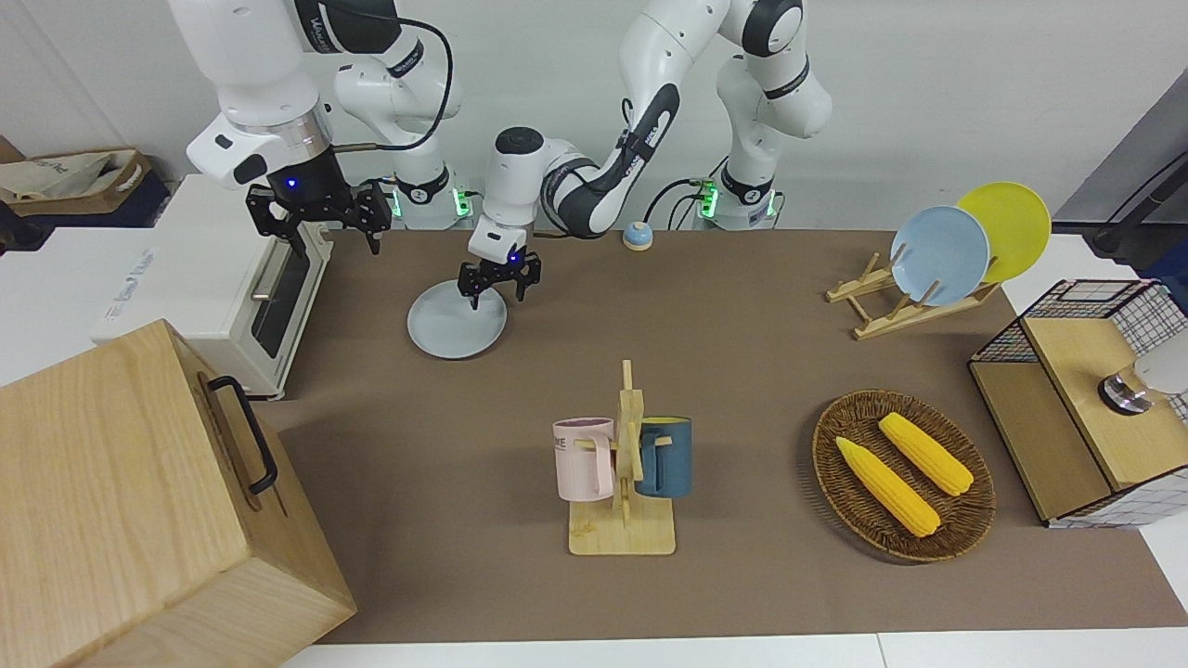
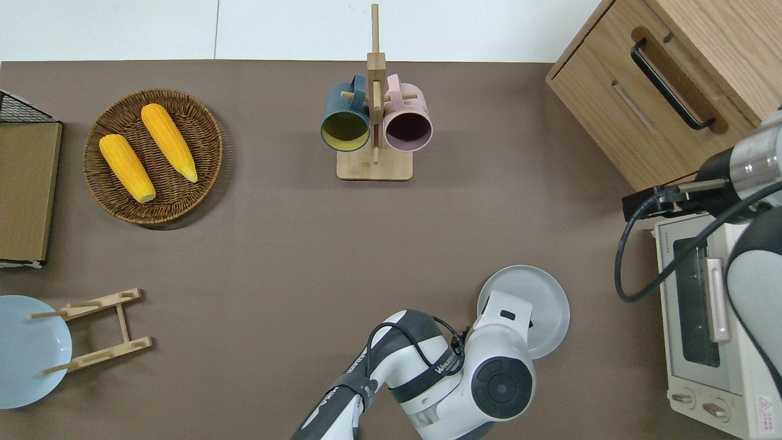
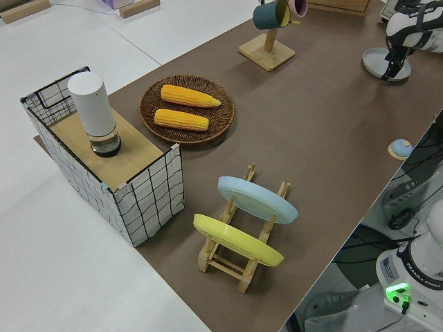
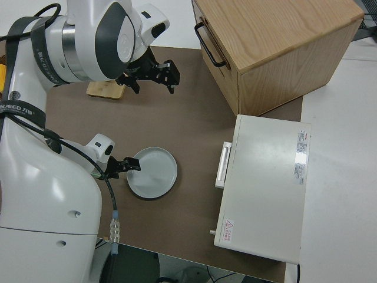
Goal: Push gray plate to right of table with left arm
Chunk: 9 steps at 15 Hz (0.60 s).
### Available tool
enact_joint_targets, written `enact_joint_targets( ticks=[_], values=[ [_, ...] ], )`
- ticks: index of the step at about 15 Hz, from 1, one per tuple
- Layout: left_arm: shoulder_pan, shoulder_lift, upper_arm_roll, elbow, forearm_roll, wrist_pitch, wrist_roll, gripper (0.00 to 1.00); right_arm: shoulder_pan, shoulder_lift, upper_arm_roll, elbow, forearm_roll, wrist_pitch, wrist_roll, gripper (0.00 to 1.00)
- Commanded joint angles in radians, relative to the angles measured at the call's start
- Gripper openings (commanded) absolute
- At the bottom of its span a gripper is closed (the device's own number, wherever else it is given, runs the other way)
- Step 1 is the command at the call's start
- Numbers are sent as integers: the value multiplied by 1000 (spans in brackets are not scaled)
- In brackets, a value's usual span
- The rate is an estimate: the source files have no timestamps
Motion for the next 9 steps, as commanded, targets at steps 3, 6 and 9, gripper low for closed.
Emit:
enact_joint_targets(
  ticks=[3,6,9],
  values=[
    [46,-13,10,8,9,-103,143,991,-1,-6,0,1,7,-11,3,983],
    [111,-99,3,-44,3,-178,244,991,-1,-6,0,1,7,-11,3,983],
    [194,-188,7,-103,-84,-275,446,991,-1,-6,0,1,7,-11,3,983]
  ],
)
